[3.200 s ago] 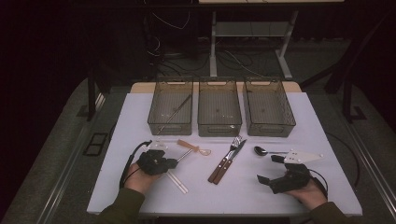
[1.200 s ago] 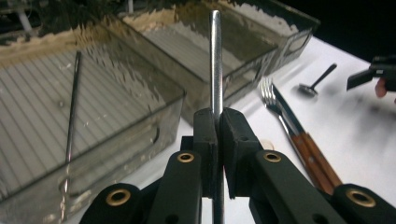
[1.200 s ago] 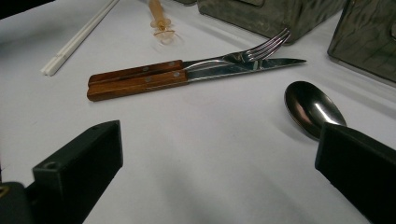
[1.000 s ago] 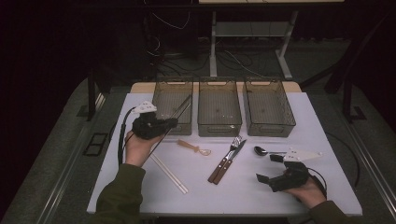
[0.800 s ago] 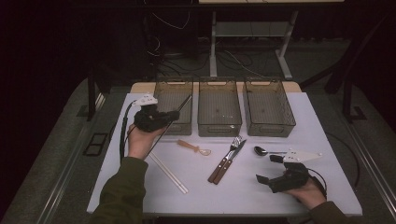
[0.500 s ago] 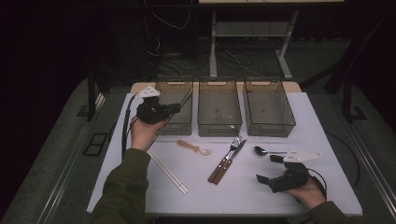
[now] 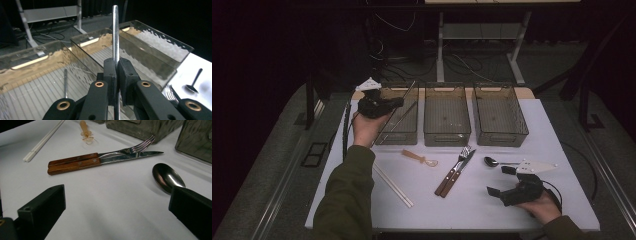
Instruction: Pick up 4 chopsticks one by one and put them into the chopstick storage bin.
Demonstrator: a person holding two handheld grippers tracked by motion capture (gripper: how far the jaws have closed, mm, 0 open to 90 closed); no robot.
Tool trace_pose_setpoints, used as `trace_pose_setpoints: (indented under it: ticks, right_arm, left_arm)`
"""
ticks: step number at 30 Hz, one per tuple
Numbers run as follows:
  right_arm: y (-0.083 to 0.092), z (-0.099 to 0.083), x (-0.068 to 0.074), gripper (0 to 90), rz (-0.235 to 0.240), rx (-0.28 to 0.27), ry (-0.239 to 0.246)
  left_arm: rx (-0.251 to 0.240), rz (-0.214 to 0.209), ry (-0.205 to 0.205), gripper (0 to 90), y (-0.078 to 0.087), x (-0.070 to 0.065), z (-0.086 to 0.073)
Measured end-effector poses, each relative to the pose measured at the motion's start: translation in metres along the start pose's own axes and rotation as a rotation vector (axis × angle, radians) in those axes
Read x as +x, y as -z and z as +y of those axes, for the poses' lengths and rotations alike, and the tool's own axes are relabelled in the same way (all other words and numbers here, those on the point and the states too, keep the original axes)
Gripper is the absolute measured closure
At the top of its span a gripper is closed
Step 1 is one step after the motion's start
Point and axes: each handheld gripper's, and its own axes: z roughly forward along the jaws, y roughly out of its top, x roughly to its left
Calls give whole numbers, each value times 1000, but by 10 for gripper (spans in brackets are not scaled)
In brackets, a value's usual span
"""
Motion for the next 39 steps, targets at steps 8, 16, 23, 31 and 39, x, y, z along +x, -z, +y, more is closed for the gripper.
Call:
trace_pose_setpoints:
  ticks: [8,16,23,31,39]
  right_arm:
    - [1,0,0,11,2,-3,-4]
    - [2,0,0,11,3,-10,-1]
    - [6,-1,0,11,-1,-21,-9]
    - [7,-1,-2,11,-1,-22,-14]
    - [7,-2,-2,11,-5,-17,-21]
  left_arm:
    - [-5,18,0,844,-12,10,14]
    - [-7,22,-2,844,-28,19,18]
    - [2,31,-10,844,-39,26,24]
    - [34,70,-50,843,-49,34,17]
    - [28,80,-18,843,-50,46,-7]
